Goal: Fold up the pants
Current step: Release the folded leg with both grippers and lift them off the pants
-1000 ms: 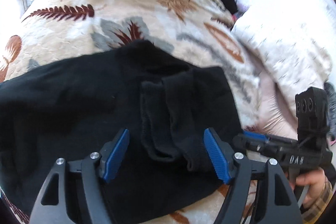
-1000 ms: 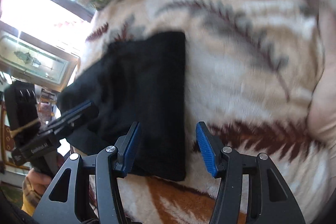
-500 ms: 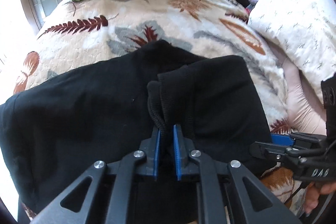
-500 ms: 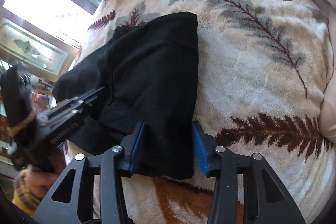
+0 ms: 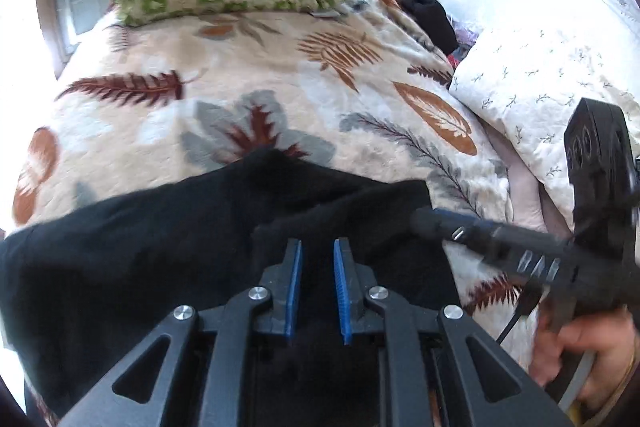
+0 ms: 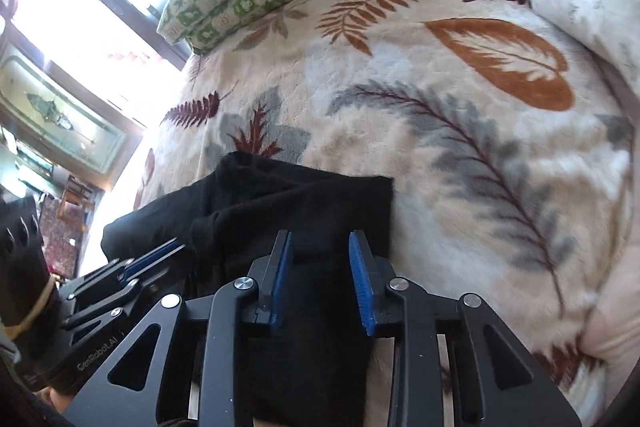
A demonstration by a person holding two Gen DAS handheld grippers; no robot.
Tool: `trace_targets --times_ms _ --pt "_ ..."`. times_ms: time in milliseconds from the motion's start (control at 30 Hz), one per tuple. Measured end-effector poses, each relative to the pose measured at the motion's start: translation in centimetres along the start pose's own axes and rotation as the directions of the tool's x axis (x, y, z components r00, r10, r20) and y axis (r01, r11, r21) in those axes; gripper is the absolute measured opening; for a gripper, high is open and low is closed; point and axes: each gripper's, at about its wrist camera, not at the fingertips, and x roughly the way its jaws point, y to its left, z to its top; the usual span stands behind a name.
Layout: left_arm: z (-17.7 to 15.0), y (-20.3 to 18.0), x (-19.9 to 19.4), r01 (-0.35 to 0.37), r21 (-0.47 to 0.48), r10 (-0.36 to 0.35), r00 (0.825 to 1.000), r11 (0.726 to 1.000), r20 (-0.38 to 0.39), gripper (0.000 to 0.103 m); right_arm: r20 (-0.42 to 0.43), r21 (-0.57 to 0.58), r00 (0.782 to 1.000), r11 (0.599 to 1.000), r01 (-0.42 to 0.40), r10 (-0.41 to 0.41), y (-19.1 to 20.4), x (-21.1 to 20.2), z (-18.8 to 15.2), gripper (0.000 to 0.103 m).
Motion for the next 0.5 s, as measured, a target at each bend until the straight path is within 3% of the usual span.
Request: trace_targets --times_ms 67,133,300,367,500 --pt "0.6 -0.1 2.4 -0.048 0.008 0.049 0.998 0.999 -0.050 0.018 -0.041 -0.013 0.998 0.999 0.044 -0.045 -0.3 1.9 -0.3 0.028" --pt "0.7 0.1 3.4 -0.060 0.015 0.060 0.997 0.998 -0.052 0.018 -0.035 -0.044 0.998 0.998 0.048 -0.050 -0.3 2.4 -0.4 0.027" --pt "0.1 0.3 1.5 -0.011 0.001 0.011 0.999 1.000 -0.039 0.018 -0.007 -0.029 1.000 1.000 0.002 -0.002 -0.2 -0.5 -1.2 0.030" --pt "-0.9 0.4 0.4 0.023 -0.004 -0.024 0.999 1.000 -0.025 0.018 -0.004 -0.031 0.999 0.999 -0.035 0.035 0.2 -1.9 -2.6 0.030" --pt "-3.2 0.2 -0.4 0.053 -0.009 -0.053 0.998 0.999 -0.034 0.018 -0.014 -0.060 1.000 0.998 -0.027 0.027 1.0 -3.2 -5.7 0.030"
